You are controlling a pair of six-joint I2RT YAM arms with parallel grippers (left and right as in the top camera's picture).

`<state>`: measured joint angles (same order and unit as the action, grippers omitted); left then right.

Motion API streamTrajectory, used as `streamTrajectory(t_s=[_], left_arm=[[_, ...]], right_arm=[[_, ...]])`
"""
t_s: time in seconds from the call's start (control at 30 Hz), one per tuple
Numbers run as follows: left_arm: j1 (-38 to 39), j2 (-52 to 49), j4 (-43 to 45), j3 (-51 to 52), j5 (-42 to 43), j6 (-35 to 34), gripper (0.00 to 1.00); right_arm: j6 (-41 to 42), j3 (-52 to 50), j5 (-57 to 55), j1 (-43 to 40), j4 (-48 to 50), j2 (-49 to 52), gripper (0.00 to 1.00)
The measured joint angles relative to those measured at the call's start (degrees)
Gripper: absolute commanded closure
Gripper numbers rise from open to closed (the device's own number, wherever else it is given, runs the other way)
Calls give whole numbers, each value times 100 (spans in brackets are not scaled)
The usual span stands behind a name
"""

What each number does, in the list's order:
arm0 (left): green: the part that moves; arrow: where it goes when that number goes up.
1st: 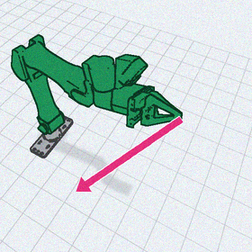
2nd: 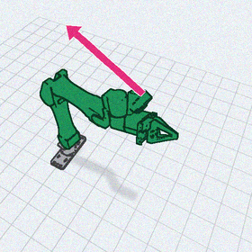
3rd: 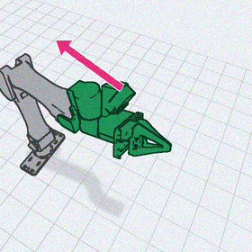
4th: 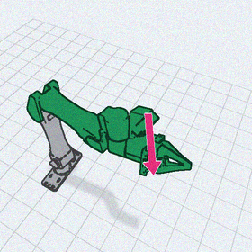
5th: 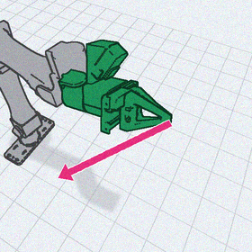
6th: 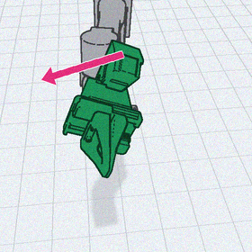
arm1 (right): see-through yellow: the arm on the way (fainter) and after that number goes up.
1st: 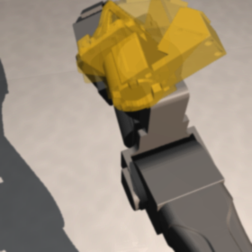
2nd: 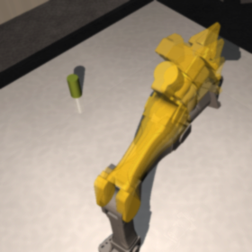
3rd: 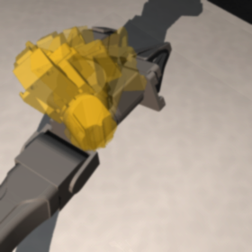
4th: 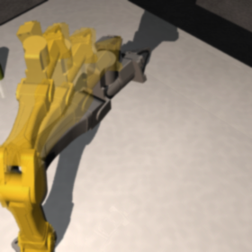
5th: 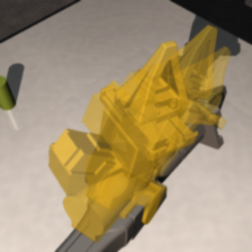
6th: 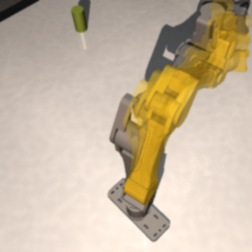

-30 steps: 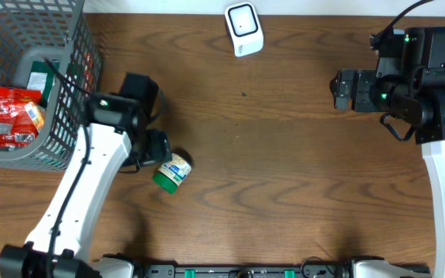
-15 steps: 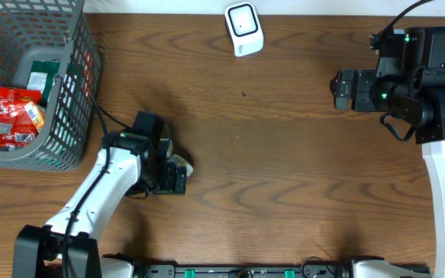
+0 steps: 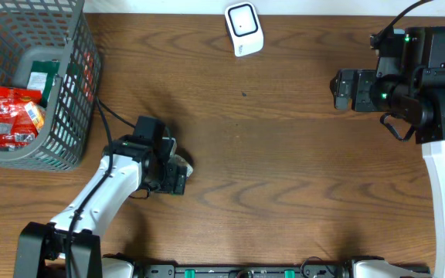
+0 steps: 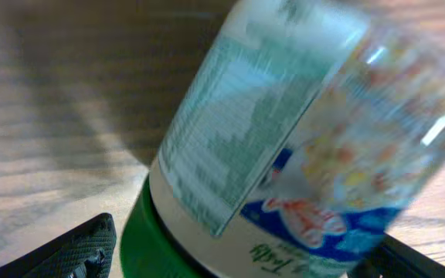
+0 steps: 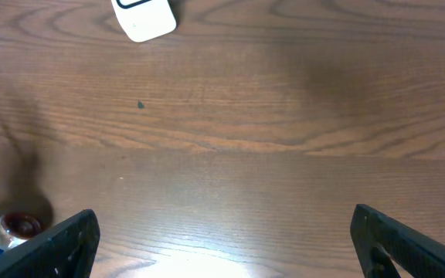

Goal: Scan the item barcode

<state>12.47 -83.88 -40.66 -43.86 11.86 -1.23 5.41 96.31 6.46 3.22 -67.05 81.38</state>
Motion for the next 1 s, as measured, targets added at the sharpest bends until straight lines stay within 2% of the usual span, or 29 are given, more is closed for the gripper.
streamTrajectory(t_s=[0.17, 0.3, 0.67, 1.0], left_arm=[[0, 0, -46, 157, -20, 24, 10], [0, 2, 66, 221, -17, 72, 17], [0, 2, 284, 221, -15, 280, 17], [0, 2, 372, 221, 671, 326, 19]], right_arm=[[0, 0, 0, 0, 0, 0, 1], [0, 0, 0, 0, 0, 0, 1], [0, 0, 0, 0, 0, 0, 1], [0, 0, 0, 0, 0, 0, 1]])
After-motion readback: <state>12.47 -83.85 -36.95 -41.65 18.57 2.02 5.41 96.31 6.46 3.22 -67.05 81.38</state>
